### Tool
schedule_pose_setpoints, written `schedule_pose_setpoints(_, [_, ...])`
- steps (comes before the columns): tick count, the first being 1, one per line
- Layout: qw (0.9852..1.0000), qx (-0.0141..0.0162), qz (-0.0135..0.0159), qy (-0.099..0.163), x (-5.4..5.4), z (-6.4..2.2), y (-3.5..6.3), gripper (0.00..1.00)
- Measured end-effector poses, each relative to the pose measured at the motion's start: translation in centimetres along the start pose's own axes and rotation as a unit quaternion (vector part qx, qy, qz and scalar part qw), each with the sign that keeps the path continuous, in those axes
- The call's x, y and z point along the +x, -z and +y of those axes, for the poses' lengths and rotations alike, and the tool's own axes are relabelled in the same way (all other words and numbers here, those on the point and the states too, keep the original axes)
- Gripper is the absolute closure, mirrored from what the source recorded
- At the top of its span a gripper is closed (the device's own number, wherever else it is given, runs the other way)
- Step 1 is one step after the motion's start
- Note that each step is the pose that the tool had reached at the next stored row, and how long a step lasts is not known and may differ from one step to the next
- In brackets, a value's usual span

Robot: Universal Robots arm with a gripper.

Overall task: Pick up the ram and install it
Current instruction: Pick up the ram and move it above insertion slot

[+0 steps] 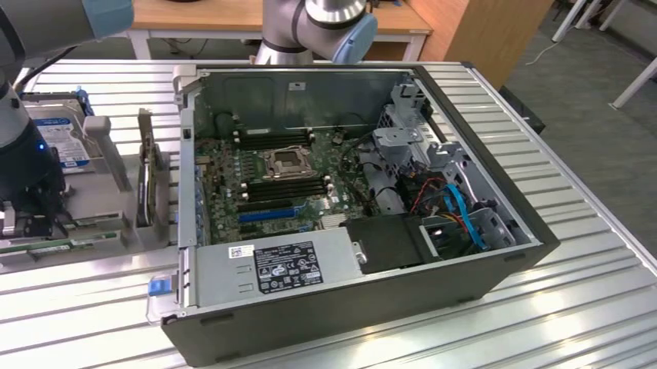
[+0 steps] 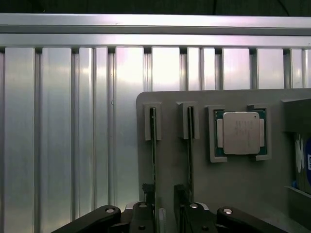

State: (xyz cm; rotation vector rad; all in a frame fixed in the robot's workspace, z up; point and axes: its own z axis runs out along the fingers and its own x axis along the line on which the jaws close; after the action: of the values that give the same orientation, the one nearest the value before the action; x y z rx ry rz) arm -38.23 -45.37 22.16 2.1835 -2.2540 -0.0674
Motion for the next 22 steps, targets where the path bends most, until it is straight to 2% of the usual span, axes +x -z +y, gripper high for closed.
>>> schedule_pose_setpoints(13, [1.0000,0.0001,-0.0001,0.000,0.24,-0.01,-0.01,0.71])
schedule_pose_setpoints(22, [1.0000,0.0000,-0.0001,0.000,0.27,-0.04,-0.89,0.71])
